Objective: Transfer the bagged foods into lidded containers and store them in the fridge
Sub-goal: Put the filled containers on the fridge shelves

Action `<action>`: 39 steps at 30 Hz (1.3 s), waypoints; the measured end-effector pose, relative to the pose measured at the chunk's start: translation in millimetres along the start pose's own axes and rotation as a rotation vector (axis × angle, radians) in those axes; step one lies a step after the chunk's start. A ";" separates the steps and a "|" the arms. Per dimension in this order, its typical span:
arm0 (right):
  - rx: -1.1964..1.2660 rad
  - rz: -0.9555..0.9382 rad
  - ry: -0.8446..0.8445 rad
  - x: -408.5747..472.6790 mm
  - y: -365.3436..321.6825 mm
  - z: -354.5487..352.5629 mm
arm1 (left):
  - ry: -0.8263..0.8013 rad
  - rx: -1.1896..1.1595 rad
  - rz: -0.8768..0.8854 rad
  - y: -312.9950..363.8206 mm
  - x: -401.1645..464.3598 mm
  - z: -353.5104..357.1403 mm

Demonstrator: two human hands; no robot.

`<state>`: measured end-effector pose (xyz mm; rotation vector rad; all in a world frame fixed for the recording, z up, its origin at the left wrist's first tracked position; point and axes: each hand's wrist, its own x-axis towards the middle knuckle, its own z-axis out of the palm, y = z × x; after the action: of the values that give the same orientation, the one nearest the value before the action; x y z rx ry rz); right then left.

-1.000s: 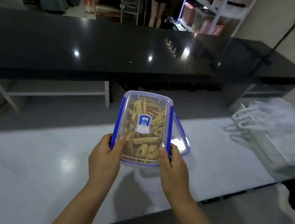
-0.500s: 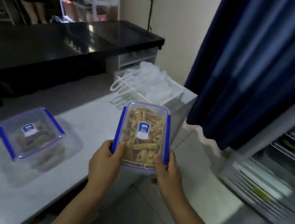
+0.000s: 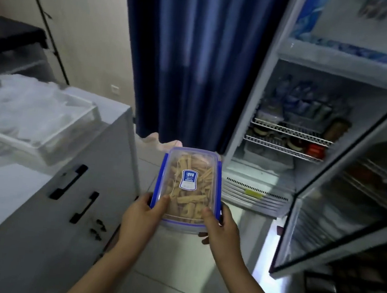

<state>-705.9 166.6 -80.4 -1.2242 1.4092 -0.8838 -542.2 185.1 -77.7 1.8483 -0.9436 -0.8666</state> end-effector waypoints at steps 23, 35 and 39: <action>0.252 0.220 0.496 304.6 -23.0 -142.5 | -0.513 0.171 0.185 144.0 278.1 265.5; 0.315 0.199 0.468 445.1 -14.8 -220.7 | -0.341 0.674 1.002 175.3 355.0 383.2; 0.299 0.160 0.404 503.8 -16.6 -249.4 | -0.297 0.895 1.302 199.3 385.1 430.7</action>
<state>-923.4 -349.8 -127.7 -0.7212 1.5941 -1.2246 -775.2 -376.8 -136.6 1.2056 -2.5551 0.1821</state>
